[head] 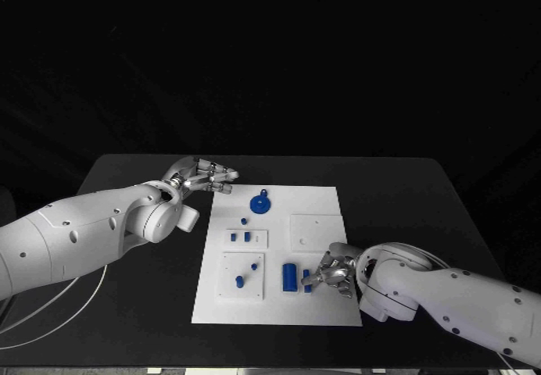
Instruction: Assemble the parts on the task board
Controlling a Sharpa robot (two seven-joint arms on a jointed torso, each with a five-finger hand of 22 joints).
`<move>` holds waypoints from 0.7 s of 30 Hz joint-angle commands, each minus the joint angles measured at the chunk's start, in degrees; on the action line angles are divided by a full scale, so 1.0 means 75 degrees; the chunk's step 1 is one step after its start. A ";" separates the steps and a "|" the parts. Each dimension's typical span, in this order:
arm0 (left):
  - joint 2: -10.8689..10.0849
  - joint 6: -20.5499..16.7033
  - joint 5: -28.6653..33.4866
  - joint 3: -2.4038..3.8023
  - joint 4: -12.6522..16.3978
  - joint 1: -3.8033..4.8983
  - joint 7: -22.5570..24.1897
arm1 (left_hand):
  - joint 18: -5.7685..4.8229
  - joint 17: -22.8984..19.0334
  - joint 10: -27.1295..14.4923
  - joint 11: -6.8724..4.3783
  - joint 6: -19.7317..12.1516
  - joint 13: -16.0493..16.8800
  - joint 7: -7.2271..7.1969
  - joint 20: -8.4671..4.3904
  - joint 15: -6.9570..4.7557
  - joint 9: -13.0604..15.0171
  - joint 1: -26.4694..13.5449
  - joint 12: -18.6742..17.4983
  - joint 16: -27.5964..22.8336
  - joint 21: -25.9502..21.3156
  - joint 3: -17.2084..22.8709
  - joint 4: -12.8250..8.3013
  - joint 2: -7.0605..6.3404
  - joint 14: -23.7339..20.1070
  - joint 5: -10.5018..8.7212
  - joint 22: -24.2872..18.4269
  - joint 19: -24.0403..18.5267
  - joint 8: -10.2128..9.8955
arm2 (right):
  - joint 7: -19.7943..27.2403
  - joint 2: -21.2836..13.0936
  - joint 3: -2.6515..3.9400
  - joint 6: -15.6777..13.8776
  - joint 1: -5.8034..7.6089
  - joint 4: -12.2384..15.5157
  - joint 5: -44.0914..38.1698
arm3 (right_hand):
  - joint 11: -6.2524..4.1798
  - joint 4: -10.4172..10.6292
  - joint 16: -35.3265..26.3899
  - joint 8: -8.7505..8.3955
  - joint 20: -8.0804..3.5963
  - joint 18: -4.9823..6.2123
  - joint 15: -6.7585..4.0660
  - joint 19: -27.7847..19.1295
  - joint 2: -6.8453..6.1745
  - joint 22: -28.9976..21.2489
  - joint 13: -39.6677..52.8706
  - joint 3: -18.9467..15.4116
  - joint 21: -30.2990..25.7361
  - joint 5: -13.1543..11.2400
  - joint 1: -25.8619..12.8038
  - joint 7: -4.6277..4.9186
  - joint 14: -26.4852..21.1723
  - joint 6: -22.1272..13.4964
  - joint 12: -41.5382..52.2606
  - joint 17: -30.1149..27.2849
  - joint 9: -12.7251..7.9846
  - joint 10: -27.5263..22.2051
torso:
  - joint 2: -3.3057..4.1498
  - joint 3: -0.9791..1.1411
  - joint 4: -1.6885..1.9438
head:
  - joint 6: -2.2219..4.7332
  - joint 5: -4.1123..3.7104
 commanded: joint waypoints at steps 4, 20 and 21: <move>0.0006 0.0101 0.0039 0.0004 0.0009 0.0005 0.0039 | -0.0052 0.0010 -0.0063 -0.0005 -0.0052 0.0009 0.0008 0.0006 -0.0013 0.0002 -0.0043 0.0032 -0.0020 0.0052 0.0016 0.0048 0.0008 -0.0048 -0.0017 -0.0006 0.0042 -0.0006 | 0.0177 0.0001 -0.0001 -0.0022 -0.0006 0.0034 0.0038 | 0.0010 0.0559 -0.0064 -0.0001 0.0014 -0.0082 -0.0029 0.0355 -0.0146 0.0541 -0.0020 -0.0312 -0.0062 -0.0016 0.0097 0.0064 -0.0019 -0.0021 -0.0043 -0.0021 -0.0005 0.0031 | -0.0001 0.0002 -0.0001 | -0.0005 -0.0026; 0.0002 0.0102 0.0039 0.0002 0.0003 0.0005 0.0012 | -0.0052 0.0012 -0.0064 -0.0004 -0.0060 0.0009 0.0014 0.0006 -0.0012 0.0002 -0.0041 0.0032 -0.0019 0.0056 0.0021 0.0063 0.0017 -0.0047 0.0002 -0.0021 0.0042 -0.0007 | 0.0334 -0.0059 -0.0001 0.0041 -0.0007 0.0035 0.0142 | -0.0025 -0.0418 -0.0065 -0.0003 -0.0008 -0.0106 -0.0052 0.0353 0.0246 0.0548 -0.0013 0.0213 -0.0061 -0.0029 0.0707 0.0021 -0.0020 -0.0025 -0.0044 -0.0007 -0.0017 0.0026 | 0.0001 0.0001 0.0001 | -0.0025 -0.0023; 0.0002 0.0101 0.0039 0.0002 0.0003 0.0005 0.0010 | -0.0051 0.0012 -0.0063 -0.0004 -0.0062 0.0009 0.0013 0.0006 -0.0012 0.0001 -0.0035 0.0032 -0.0020 0.0057 0.0024 0.0060 0.0022 -0.0048 0.0013 -0.0021 0.0043 -0.0008 | 0.0333 -0.0059 -0.0001 0.0048 -0.0007 0.0030 0.0137 | -0.0026 -0.0524 -0.0066 0.0000 -0.0009 -0.0108 -0.0054 0.0352 0.0294 0.0547 -0.0013 0.0245 -0.0064 -0.0026 0.0744 0.0026 -0.0019 -0.0020 -0.0046 -0.0006 -0.0017 0.0025 | 0.0001 0.0000 0.0001 | -0.0024 -0.0025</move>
